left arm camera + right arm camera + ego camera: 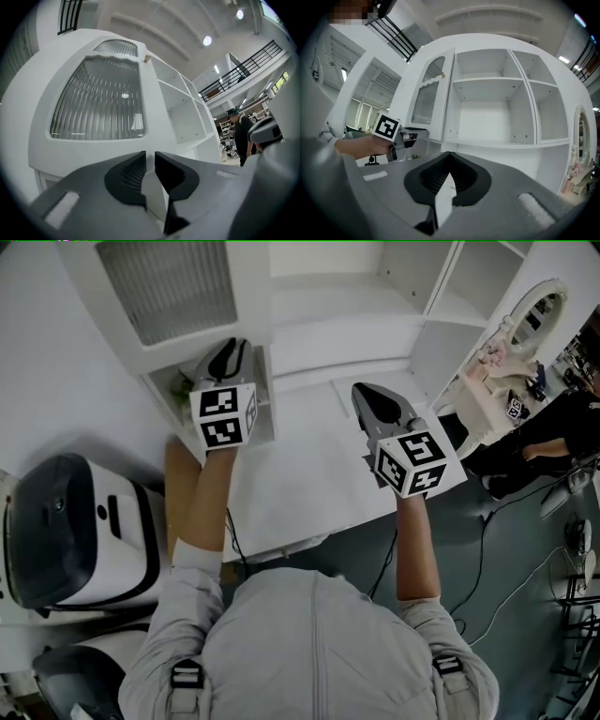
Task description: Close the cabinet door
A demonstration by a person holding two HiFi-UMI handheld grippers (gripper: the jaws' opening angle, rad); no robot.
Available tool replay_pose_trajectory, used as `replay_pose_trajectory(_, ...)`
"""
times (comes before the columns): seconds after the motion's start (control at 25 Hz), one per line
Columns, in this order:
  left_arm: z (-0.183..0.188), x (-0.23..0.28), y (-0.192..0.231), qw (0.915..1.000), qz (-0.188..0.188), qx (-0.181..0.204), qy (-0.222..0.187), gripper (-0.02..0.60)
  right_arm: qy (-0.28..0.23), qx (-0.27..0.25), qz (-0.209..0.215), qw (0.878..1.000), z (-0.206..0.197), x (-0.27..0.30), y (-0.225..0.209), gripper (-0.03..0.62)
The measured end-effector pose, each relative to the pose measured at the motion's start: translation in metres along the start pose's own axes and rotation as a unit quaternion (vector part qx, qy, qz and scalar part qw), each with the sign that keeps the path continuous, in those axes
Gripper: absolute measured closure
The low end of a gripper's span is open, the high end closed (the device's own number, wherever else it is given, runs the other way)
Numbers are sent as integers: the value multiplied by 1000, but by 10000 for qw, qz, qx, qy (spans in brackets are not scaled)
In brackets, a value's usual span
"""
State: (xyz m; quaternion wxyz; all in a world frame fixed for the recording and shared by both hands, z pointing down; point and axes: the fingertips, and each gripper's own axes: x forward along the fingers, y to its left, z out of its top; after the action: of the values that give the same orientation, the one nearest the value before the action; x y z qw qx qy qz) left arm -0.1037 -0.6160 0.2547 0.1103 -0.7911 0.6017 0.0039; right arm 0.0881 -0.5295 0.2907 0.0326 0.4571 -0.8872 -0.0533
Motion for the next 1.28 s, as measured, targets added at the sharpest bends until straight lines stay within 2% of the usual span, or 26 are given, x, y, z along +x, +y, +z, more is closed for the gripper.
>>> replay_pose_trajectory(0.08,0,5,7,10000,33,-24,-10,583,19,7,-30,10000,0,0,1,592)
replay_pose_trajectory(0.28,-2,15,14,10000,29,4,64,583,74,-7,-84,9999,-1,0,5,592)
replay_pose_trajectory(0.8,-3,26,20,9996,-75,-274,-11,583,80,-71,-204,9997,4,-17,-1,592)
replay_pose_trajectory(1.04,-3,24,25,9938,-512,-977,114,583,3,-143,-94,9999,13,-25,10,592)
replay_pose_trajectory(1.28,-1,1,28,9931,-694,-923,214,569,51,-157,68,9998,12,-34,18,592)
